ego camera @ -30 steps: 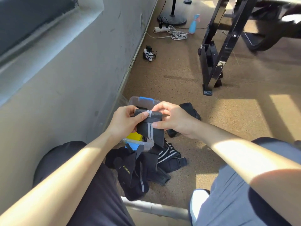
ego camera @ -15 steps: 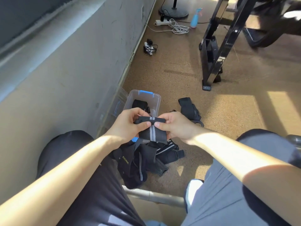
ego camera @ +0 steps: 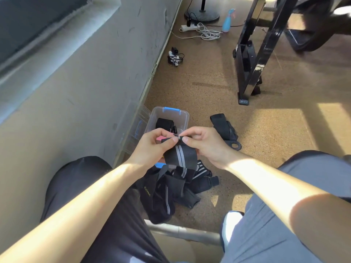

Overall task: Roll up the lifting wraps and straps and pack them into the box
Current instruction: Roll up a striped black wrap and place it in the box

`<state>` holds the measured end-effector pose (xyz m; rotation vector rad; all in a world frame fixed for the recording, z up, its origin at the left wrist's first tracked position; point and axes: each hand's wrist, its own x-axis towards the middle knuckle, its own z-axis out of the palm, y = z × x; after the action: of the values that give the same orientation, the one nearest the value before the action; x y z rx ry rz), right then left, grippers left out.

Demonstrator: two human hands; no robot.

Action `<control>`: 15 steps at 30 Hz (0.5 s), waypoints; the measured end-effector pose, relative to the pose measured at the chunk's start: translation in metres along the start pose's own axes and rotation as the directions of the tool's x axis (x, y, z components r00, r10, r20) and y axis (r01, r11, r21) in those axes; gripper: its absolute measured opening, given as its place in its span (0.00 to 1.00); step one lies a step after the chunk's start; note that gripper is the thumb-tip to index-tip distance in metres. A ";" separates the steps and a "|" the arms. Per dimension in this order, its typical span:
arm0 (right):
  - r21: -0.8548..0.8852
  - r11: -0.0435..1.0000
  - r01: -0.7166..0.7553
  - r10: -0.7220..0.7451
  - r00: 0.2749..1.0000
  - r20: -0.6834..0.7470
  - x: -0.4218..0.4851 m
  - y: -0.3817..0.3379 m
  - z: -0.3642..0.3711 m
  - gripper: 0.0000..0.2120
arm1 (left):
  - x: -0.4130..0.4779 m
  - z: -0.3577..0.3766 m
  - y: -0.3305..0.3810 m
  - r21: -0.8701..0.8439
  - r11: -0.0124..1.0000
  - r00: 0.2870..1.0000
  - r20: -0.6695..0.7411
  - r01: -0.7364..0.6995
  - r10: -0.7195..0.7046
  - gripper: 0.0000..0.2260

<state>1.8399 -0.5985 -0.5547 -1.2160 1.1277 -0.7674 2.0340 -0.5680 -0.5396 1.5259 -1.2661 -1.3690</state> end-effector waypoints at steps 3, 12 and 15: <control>-0.057 0.997 0.050 -0.052 0.998 -0.018 0.004 0.002 0.000 0.07 | 0.002 -0.001 0.002 -0.047 0.999 0.999 0.037 0.006 -0.005 0.09; -0.051 0.993 0.111 -0.110 0.994 0.018 0.005 -0.005 0.002 0.10 | 0.012 -0.005 -0.004 -0.004 0.998 0.997 -0.047 -0.058 0.058 0.03; -0.052 0.988 0.146 -0.148 0.989 -0.022 0.006 -0.005 0.001 0.09 | 0.011 -0.003 0.000 -0.039 0.997 0.998 -0.017 -0.068 0.067 0.04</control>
<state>1.8432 -0.6048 -0.5511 -1.3458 1.0924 -0.8733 2.0370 -0.5786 -0.5423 1.4514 -1.2627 -1.3290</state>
